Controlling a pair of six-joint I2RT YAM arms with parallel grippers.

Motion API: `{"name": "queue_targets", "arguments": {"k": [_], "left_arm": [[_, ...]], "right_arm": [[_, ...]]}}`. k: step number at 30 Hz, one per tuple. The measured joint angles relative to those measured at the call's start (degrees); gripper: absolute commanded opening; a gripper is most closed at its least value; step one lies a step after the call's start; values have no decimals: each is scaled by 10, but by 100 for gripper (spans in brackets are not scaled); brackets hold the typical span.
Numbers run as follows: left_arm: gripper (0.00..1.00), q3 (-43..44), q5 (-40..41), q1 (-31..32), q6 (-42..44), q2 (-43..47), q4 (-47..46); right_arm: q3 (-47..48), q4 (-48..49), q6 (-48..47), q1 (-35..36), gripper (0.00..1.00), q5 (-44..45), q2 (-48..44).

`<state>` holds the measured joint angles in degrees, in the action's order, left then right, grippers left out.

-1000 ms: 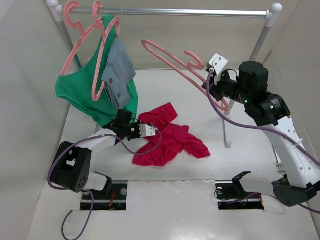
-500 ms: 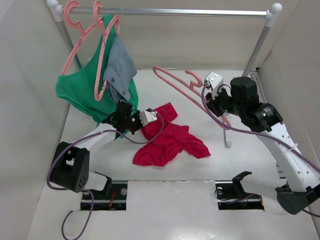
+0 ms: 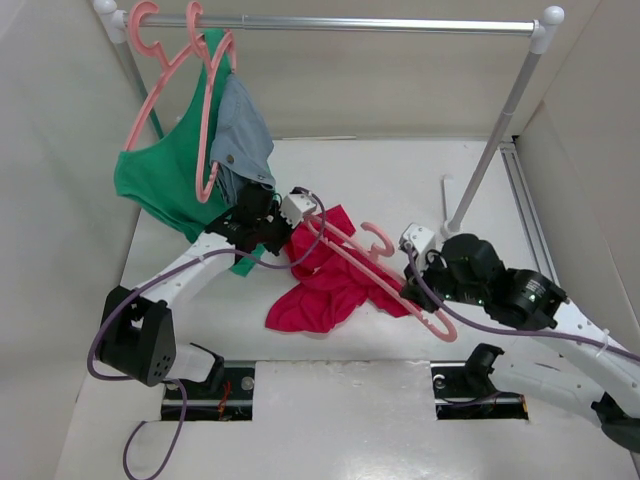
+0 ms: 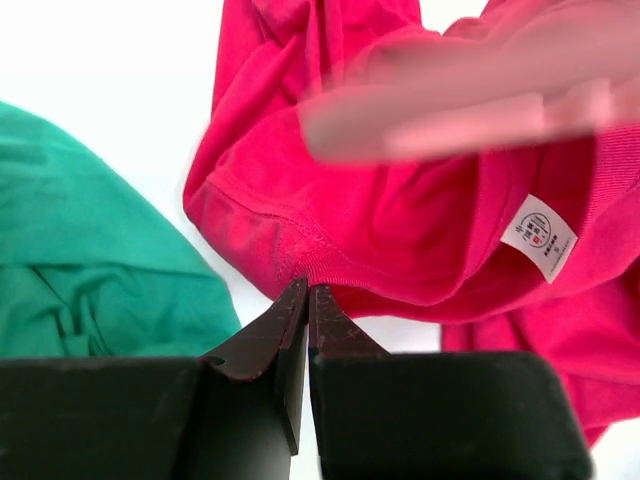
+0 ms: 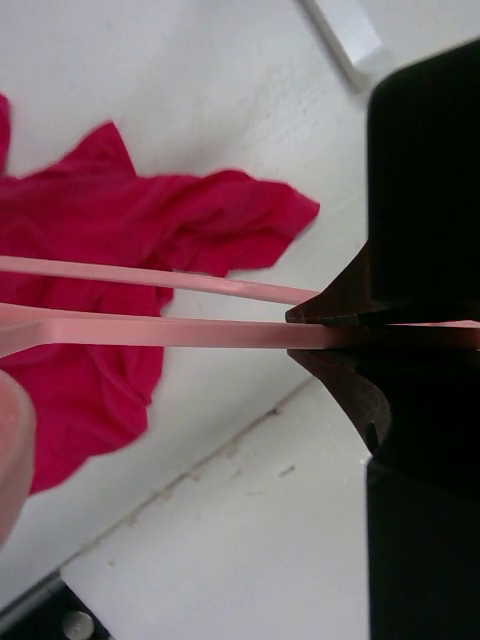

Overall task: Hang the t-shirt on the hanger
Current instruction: Place tshirt on hanger

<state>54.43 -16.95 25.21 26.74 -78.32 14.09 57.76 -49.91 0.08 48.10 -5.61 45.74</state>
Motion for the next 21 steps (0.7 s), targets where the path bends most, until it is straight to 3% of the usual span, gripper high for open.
{"name": "queue_targets", "arguments": {"k": [9,16,21], "left_arm": [[0,9,45,11,-27,0,31],[0,31,47,15,-31,-10,59],[0,49,42,18,-37,-10,71]], "right_arm": [[-6,-11,57,94,0,-1,29],[2,-38,75,101,0,34,6],[35,-37,72,104,0,71,69]]}}
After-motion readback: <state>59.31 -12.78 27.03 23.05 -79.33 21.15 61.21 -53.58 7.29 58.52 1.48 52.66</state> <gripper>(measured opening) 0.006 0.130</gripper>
